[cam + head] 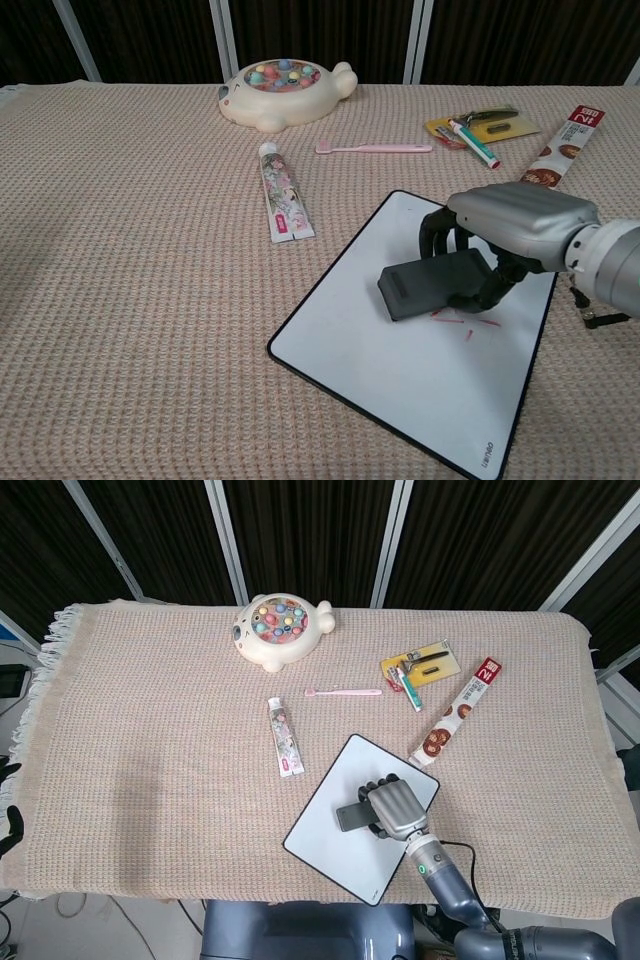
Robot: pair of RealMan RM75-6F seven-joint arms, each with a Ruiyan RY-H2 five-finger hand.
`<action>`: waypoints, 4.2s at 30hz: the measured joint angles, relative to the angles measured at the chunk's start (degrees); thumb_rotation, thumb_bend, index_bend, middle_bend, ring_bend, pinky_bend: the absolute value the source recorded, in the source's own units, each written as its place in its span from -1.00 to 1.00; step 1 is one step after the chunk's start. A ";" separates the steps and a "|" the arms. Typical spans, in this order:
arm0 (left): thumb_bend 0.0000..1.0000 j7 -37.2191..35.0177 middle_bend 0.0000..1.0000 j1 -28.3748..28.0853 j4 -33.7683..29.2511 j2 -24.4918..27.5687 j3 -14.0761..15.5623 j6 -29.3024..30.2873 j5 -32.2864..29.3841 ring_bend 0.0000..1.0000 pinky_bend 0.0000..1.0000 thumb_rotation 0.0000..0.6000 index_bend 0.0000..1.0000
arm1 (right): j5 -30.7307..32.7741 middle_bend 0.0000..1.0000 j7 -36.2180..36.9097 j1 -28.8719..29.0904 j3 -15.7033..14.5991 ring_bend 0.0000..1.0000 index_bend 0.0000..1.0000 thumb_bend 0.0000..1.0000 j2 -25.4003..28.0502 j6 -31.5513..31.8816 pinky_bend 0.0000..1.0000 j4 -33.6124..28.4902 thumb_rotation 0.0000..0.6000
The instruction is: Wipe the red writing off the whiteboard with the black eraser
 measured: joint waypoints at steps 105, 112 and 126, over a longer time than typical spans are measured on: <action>0.28 1.75 -0.83 0.15 -0.04 -0.98 0.34 0.67 1.10 -0.95 -1.00 1.00 -0.67 | -1.43 0.00 25.43 -6.21 -0.97 -0.10 0.13 -0.18 21.22 -6.30 -0.40 6.34 1.00; 0.28 1.82 -0.83 0.19 -0.11 -0.96 0.29 0.80 1.10 -0.95 -1.00 1.00 -0.67 | -6.02 -0.14 31.92 -7.81 -2.27 -0.24 -0.08 -0.24 19.65 -6.74 -0.47 14.69 1.00; 0.28 1.45 -0.83 0.30 -0.22 -0.74 0.39 1.00 1.47 -0.95 -1.00 1.00 -0.68 | -5.49 -1.00 30.52 -7.50 -3.61 -0.98 -1.00 -0.66 20.72 -11.14 -0.73 14.92 1.00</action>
